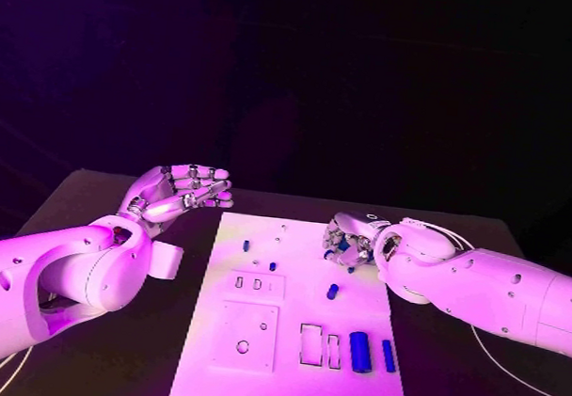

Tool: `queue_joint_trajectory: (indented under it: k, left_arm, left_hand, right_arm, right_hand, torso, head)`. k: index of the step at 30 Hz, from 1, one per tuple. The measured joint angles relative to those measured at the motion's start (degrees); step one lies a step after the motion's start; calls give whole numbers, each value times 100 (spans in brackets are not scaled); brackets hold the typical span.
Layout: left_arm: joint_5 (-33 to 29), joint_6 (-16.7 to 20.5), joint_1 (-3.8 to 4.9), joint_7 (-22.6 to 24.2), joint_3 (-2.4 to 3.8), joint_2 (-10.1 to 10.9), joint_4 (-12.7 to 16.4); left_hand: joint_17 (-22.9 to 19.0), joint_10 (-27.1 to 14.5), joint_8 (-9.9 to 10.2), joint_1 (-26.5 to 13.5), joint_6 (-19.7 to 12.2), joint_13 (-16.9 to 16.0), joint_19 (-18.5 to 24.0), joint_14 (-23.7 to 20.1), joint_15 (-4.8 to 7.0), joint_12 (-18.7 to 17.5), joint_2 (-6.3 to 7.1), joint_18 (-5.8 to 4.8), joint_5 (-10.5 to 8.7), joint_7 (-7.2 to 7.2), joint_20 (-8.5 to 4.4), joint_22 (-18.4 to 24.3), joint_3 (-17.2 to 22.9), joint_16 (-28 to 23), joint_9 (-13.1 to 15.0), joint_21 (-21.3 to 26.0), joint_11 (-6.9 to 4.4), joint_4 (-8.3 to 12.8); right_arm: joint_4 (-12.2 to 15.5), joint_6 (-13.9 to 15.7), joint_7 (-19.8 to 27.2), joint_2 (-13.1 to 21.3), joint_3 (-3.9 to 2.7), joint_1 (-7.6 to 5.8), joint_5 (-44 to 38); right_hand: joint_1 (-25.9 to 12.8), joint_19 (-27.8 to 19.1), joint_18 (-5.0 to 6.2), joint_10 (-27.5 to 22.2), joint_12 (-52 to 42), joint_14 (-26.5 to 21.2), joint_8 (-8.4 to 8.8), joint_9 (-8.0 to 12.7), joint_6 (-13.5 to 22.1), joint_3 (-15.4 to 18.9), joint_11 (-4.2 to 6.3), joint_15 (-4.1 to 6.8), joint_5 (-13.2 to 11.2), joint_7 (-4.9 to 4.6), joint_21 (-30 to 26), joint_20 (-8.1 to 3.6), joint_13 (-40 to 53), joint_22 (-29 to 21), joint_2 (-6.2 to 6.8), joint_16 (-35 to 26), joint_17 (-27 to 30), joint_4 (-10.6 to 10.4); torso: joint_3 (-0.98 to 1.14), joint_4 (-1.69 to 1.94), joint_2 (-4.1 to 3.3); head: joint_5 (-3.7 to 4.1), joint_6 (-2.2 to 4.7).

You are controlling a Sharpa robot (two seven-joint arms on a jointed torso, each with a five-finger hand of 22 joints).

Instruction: Assemble the parts on the task board

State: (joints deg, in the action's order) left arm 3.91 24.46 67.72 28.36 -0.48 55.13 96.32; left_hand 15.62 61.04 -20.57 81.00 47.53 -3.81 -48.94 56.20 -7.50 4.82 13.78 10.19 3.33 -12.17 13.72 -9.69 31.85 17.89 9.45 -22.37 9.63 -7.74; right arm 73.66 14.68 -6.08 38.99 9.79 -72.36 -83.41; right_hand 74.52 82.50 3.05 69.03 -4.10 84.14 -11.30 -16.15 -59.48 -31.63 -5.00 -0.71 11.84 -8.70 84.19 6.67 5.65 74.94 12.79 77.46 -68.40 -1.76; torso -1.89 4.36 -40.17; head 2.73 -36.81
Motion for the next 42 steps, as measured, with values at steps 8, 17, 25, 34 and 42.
queue_joint_trajectory:
  k: [8,17,25,34,42]
  left_arm:
    - [-8,-23,3,-20,0,6,-1]
    - [-13,-52,7,-49,0,15,-1]
    - [-20,-83,9,-76,0,14,-4]
    - [-25,-107,10,-94,0,10,-11]
    - [-28,-114,11,-101,0,9,-17]
  left_hand:
    - [0,0,9,0,0,0,0,0,0,0,0,0,0,0,0,0,0,0,0,-25,0,0]
    - [9,0,22,0,0,0,-21,0,0,-35,0,-1,0,0,-21,-7,1,-23,0,-43,0,0]
    - [18,-21,44,-30,0,0,-21,-20,-20,-35,-30,-1,0,0,-21,-14,-15,-23,-1,-48,21,15]
    - [17,-21,44,-30,0,0,-21,-20,-20,-35,-30,-1,0,0,-21,-13,-15,-23,-6,-48,21,15]
    - [23,-21,43,-30,0,0,-21,-20,-20,-57,-30,-1,0,0,-21,-18,-15,-23,-6,-47,21,15]
  right_arm:
    - [-28,0,-31,-18,-8,-3,7]
    - [-29,45,-72,-21,-9,-5,-33]
    - [-28,247,-177,-52,-1,8,-155]
    - [-21,715,-294,-159,0,10,-291]
    - [-44,1123,-342,-336,-5,-1,-365]
  right_hand:
    - [22,21,0,109,1,0,-66,-79,-70,-153,30,0,-45,29,23,-21,20,-1,-82,33,-4,18]
    - [36,20,-1,109,2,-21,-66,-111,-70,-226,29,21,-75,29,23,-21,12,-1,-96,33,9,89]
    - [128,31,-1,120,18,-21,-92,-162,-70,-344,18,21,-77,29,45,-30,-1,-2,-52,59,9,178]
    - [167,91,0,204,39,-21,-155,-261,-90,-530,20,21,92,9,87,-50,42,-3,-72,86,14,332]
    - [182,91,0,224,32,-21,-155,-277,-109,-540,0,20,116,29,111,-50,44,-3,-87,103,14,342]
  torso:
    - [-3,4,-20]
    - [-10,12,-27]
    - [-14,23,-34]
    - [-20,29,-43]
    - [-26,37,-47]
  head:
    - [-3,-6]
    - [2,-11]
    - [6,13]
    - [3,41]
    - [-12,71]
